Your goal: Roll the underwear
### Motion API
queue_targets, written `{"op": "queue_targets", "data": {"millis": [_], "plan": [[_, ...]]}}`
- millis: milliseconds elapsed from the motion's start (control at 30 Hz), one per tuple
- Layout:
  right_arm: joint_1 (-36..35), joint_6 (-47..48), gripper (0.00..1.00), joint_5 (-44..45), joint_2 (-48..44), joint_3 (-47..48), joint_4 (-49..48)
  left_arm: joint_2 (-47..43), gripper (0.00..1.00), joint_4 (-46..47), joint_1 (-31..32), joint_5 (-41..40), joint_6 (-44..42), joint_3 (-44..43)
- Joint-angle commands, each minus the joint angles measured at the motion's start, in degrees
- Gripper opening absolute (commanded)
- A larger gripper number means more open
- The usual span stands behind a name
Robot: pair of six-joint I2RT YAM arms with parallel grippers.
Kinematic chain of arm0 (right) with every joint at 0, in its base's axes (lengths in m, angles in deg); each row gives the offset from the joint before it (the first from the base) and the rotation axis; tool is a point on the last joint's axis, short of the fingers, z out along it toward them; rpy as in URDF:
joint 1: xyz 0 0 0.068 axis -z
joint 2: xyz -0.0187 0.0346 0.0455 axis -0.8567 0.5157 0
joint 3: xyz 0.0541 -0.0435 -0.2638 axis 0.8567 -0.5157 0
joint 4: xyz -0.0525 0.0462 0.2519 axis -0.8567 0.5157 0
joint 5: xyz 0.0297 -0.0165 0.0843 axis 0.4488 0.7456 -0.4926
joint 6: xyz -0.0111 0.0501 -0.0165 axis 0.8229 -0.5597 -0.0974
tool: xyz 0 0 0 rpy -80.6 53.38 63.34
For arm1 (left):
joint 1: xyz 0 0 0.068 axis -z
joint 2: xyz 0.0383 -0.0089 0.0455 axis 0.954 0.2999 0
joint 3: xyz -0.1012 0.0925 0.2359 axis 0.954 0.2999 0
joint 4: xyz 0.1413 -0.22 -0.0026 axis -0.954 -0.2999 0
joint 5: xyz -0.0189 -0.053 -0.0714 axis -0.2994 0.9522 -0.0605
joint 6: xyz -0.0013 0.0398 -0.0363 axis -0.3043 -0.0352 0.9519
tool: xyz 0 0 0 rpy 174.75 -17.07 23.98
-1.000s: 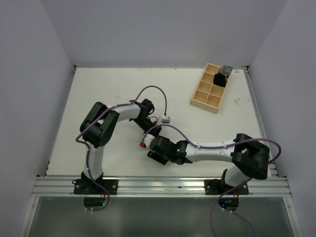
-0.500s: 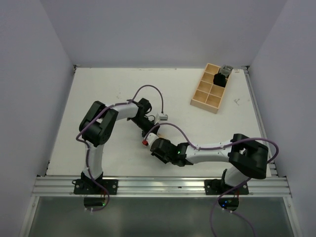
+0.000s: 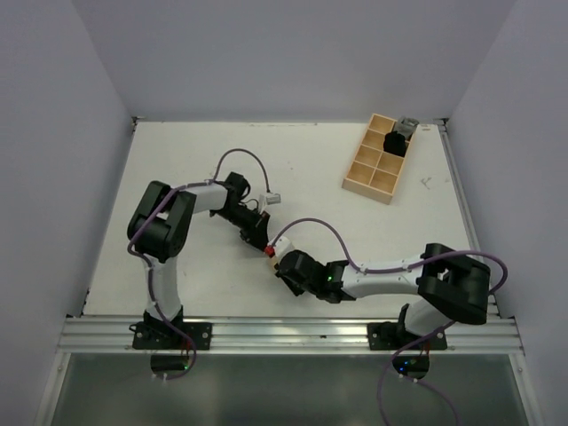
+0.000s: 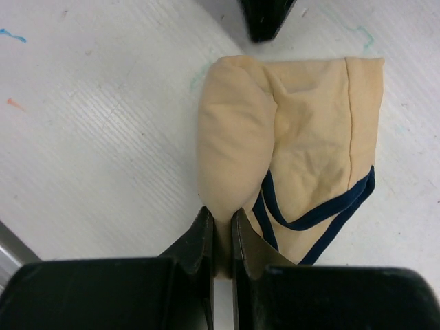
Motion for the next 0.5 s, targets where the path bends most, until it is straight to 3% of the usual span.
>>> {"op": "queue_targets", "data": {"millis": [0,67,100,133,300,467], "plan": [[-0.53,-5.57,0.0,-5.35,-0.61,-4.19,0.67,-7.34,0.16,11.22,-3.18,-1.24,7.07,1.28],[-0.36,-6.09,0.0,-5.35,-1.32,-4.81,-0.05,-10.32,0.17,12.03,-3.71,-3.61,9.87,0.41],[-0.36,-6.7,0.0,-5.35,-1.24,-5.07,-1.79,-10.95,0.39,12.2,-3.89,-6.23,11.19,-1.08],[-0.36,-7.58,0.0,-6.39,-1.15,-5.25,-2.68,-11.22,0.99,11.42,-4.07,-7.13,11.9,-2.57],[-0.36,-11.8,0.0,-7.72,-0.45,-6.56,-6.37,-13.32,1.0,10.53,-5.29,-16.07,18.66,-7.59],[-0.36,-13.12,0.0,-7.29,-1.76,-8.41,-7.96,-18.15,1.0,14.83,-8.98,-26.2,27.11,-6.1]]}}
